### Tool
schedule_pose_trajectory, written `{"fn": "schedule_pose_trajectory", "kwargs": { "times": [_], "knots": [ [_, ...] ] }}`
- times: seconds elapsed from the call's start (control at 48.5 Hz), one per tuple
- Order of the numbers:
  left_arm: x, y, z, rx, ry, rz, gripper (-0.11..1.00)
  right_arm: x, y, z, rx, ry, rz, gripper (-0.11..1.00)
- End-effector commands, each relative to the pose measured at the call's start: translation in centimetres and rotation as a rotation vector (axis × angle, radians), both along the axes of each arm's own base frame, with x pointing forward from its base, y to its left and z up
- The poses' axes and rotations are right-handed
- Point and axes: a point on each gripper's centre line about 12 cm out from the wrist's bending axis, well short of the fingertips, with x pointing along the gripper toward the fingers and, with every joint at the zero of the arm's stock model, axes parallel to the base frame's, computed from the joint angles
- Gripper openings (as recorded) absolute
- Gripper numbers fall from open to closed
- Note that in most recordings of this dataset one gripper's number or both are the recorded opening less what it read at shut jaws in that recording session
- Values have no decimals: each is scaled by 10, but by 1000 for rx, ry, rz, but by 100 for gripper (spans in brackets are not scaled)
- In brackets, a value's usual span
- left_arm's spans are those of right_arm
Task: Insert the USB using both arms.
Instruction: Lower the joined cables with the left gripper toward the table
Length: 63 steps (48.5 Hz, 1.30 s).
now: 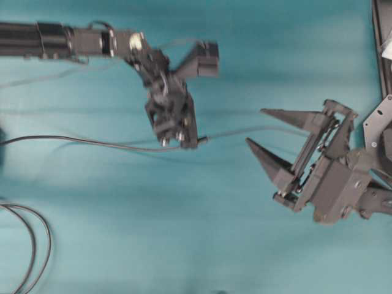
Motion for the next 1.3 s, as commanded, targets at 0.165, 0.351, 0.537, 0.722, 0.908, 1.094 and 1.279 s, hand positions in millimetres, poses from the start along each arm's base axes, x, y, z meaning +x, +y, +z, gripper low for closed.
{"fn": "schedule_pose_trajectory", "kwargs": {
  "times": [0.165, 0.351, 0.537, 0.722, 0.908, 1.094, 1.279],
  "knots": [
    [9, -16, -8, 150, 8, 38, 24, -3, -2, 7, 44, -44, -25, 73],
    [8, -22, -16, 282, 46, 20, 24, -4, -4, 9, 46, -49, -42, 73],
    [6, -28, -25, 358, 88, 7, 24, -4, -4, 11, 46, -54, -48, 73],
    [10, -25, -26, 368, 74, 61, 24, -4, -4, 12, 47, -57, -51, 73],
    [13, -24, -22, 377, 44, 78, 26, -4, -3, 13, 49, -60, -51, 73],
    [12, -26, -12, 378, 24, 79, 66, -4, -4, 13, 48, -60, -53, 73],
    [6, -25, 15, 397, -39, 94, 70, -8, -8, 19, 56, -78, -63, 73]
  ]
}}
